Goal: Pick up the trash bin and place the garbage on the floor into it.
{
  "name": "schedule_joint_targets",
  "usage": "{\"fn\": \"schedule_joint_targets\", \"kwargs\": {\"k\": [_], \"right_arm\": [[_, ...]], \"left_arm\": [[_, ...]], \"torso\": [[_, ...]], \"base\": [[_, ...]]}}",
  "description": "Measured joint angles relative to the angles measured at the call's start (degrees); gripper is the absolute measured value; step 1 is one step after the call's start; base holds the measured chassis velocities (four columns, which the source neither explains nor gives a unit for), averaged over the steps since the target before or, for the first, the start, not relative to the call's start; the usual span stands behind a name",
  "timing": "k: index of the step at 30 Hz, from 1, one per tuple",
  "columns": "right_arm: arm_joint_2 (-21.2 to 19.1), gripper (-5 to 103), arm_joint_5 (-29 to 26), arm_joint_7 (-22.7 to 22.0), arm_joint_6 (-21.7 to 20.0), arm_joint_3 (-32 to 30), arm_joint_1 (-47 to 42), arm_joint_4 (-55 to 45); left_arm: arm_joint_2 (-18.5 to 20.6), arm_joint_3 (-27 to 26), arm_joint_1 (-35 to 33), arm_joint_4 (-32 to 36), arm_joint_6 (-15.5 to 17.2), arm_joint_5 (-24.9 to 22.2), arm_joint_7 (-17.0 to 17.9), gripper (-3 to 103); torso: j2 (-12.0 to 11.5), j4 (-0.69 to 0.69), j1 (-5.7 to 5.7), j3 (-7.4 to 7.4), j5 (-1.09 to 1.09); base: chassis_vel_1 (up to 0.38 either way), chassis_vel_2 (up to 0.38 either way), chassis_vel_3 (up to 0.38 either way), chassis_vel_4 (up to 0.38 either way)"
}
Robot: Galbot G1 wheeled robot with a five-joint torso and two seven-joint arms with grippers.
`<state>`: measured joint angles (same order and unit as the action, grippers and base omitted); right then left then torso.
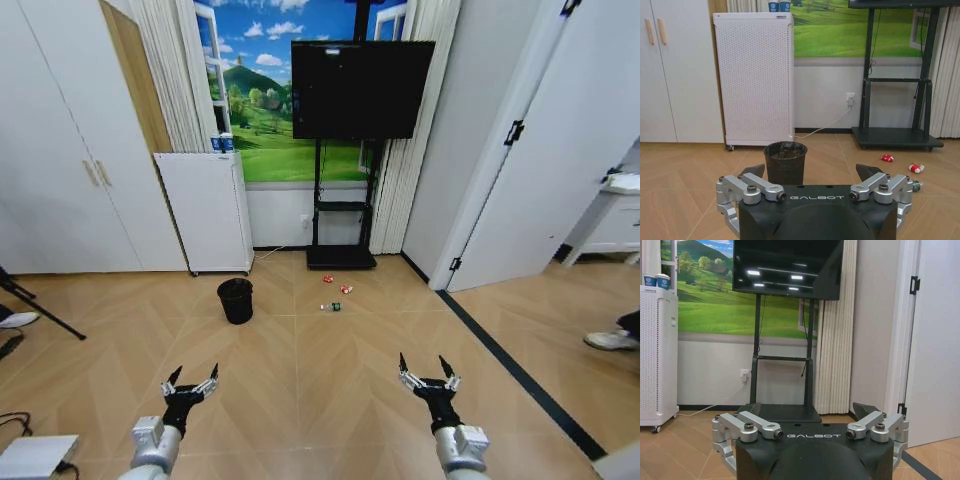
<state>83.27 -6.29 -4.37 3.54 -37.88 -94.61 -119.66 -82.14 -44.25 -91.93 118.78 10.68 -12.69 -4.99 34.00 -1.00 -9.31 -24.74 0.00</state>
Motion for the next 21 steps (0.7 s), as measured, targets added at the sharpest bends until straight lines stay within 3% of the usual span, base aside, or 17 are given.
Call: {"fn": "schedule_joint_targets", "kwargs": {"k": [9,15,21], "right_arm": [[0.16,100,0.35,1.06,0.09,-0.08,-0.49,-0.14],[0.77,100,1.2,1.7,-3.27,-0.4,-0.03,0.1],[0.73,100,0.86,1.11,-4.12,-0.19,0.49,0.57]], "left_arm": [[-0.09,-0.36,-0.12,-0.08,-0.03,-0.09,0.01,99],[-0.48,-0.1,-0.7,0.19,-0.06,0.69,0.02,99],[-0.93,-0.31,-1.6,0.34,-0.4,1.07,0.01,99]], "torso": [[0.0,0.0,0.0,0.0,0.0],[0.0,0.0,0.0,0.0,0.0],[0.0,0.0,0.0,0.0,0.0]], "base": [[0.0,0.0,0.0,0.0],[0.0,0.0,0.0,0.0],[0.0,0.0,0.0,0.0]]}}
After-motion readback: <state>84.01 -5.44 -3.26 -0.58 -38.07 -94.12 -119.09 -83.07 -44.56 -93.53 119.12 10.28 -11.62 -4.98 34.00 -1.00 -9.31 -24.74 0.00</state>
